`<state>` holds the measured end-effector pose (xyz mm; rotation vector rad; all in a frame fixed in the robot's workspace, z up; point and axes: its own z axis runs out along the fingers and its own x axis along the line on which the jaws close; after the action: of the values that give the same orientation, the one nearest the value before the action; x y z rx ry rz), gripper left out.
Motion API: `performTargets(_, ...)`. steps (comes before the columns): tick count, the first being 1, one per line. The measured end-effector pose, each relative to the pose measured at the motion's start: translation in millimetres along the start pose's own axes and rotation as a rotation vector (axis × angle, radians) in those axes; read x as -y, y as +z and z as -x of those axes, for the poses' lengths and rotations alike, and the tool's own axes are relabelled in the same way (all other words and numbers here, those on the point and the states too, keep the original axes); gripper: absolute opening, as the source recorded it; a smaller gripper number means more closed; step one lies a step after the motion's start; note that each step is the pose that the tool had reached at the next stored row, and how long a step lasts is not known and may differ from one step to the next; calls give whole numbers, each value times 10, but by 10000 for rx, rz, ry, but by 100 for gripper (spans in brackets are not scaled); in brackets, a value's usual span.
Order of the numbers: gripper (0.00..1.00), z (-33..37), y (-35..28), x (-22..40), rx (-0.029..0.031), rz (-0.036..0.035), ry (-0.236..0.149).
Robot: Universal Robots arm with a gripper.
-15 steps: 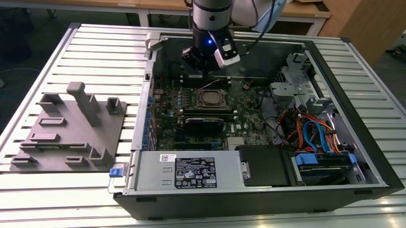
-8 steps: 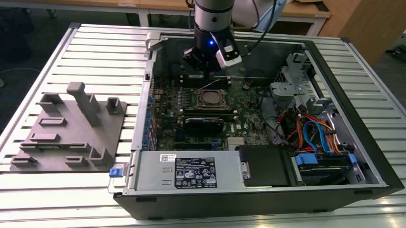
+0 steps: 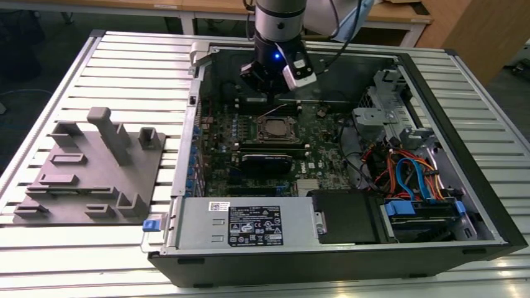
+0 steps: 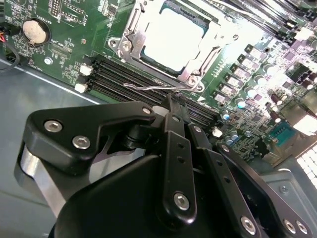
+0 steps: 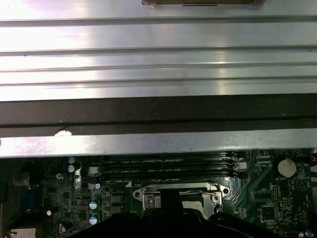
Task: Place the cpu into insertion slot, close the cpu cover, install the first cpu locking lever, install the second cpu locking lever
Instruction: 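Install the first cpu locking lever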
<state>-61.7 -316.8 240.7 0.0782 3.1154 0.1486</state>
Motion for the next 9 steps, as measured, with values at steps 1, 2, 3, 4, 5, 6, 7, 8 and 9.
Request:
performTargets(1, 10, 12, 2, 0, -1, -2, 1)
performTargets(2, 10, 23, 6, 0, -1, -2, 1)
performTargets(3, 10, 39, 9, -1, -2, -4, 1)
performTargets(4, 10, 52, 13, -1, -2, -3, 0)
performTargets(5, 10, 60, 17, -1, -3, -4, 0)
performTargets(6, 10, 61, 22, -1, -2, -4, 0)
performTargets(7, 10, 61, 29, 0, -3, -4, 2)
performTargets(8, 10, 62, 37, 1, -2, -4, 3)
performTargets(9, 10, 62, 48, 2, -2, -3, 1)
